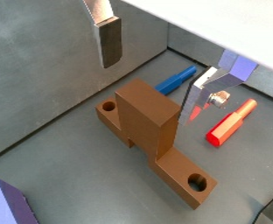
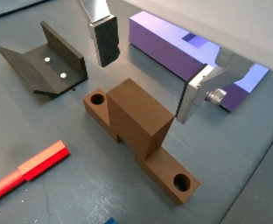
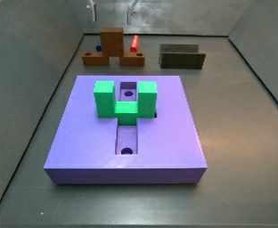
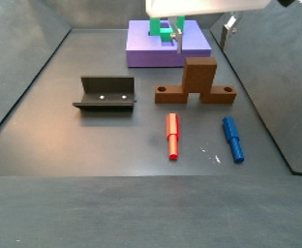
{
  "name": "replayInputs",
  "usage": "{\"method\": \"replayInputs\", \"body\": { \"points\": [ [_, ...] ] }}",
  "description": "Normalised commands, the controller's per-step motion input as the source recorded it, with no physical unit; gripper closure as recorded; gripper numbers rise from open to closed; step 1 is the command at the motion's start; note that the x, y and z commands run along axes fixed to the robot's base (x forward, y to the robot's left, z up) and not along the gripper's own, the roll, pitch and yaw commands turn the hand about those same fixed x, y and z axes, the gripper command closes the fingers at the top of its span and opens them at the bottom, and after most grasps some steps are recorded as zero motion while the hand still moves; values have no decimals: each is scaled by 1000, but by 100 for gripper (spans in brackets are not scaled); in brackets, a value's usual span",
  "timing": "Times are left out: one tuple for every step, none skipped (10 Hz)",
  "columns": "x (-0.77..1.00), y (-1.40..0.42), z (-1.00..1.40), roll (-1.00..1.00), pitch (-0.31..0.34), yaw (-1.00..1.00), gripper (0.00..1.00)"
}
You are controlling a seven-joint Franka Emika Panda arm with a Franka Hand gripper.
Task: Pick up the brown object. Move up. Move to above the board. Insert the brown object.
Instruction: Pick up the brown object.
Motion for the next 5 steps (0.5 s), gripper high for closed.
{"method": "replayInputs", "body": {
  "points": [
    [11, 6, -189, -249, -59, 0, 0],
    [0, 3, -226, -223, -49, 0, 0],
    [-57, 46, -274, -180, -27, -20, 0],
    [-23, 180, -234, -171, 0, -86, 0],
    [0, 149, -263, -161, 0, -129, 0]
  ]
}}
